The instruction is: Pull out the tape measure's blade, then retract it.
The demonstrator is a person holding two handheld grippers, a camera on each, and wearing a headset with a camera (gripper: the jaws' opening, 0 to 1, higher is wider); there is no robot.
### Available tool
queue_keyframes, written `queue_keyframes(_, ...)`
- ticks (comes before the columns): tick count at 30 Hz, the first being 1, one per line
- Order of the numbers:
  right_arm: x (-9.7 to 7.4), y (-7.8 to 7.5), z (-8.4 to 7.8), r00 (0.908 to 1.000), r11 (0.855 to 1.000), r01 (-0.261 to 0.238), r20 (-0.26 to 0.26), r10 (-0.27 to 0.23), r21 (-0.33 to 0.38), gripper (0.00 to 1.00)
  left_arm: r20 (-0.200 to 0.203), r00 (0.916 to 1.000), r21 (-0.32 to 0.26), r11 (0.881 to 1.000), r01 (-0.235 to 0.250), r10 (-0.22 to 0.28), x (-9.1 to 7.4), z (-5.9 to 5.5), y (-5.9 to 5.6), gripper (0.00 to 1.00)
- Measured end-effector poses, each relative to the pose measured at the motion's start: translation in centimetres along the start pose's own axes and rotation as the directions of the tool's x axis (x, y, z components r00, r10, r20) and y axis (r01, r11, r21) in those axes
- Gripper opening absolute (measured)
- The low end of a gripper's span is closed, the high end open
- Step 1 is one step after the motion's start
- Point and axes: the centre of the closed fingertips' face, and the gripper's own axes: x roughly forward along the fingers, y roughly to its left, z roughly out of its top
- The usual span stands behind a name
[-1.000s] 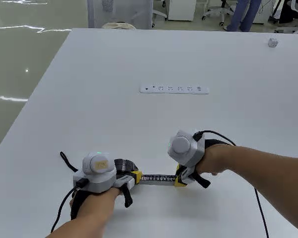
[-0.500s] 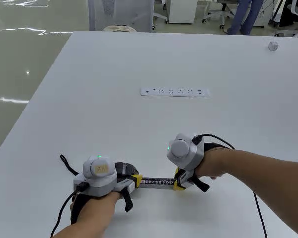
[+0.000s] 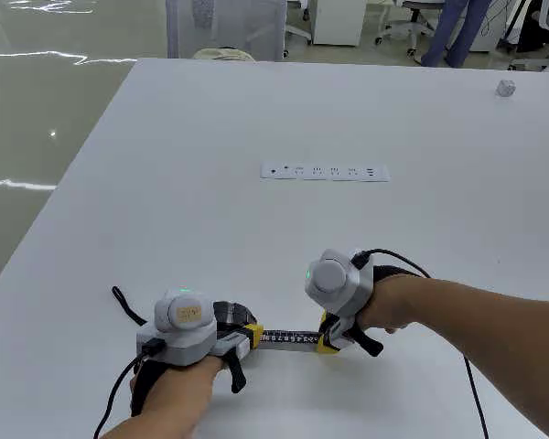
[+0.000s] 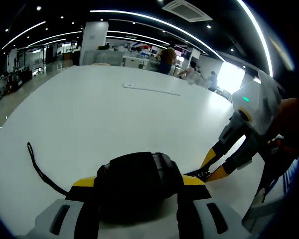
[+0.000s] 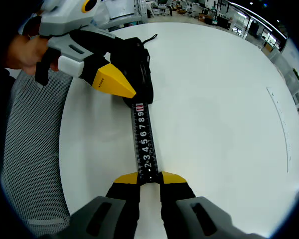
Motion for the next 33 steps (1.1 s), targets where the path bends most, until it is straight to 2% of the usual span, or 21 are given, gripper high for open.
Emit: queue_keyframes(33, 0.4, 0.3, 1.8, 0.9994, 0.999, 0.008, 0.034, -0.007, -0.036, 0.14, 0.002, 1.0, -0.006, 1.0, 0.002, -0.002, 0.0, -0.1, 0.0, 0.59)
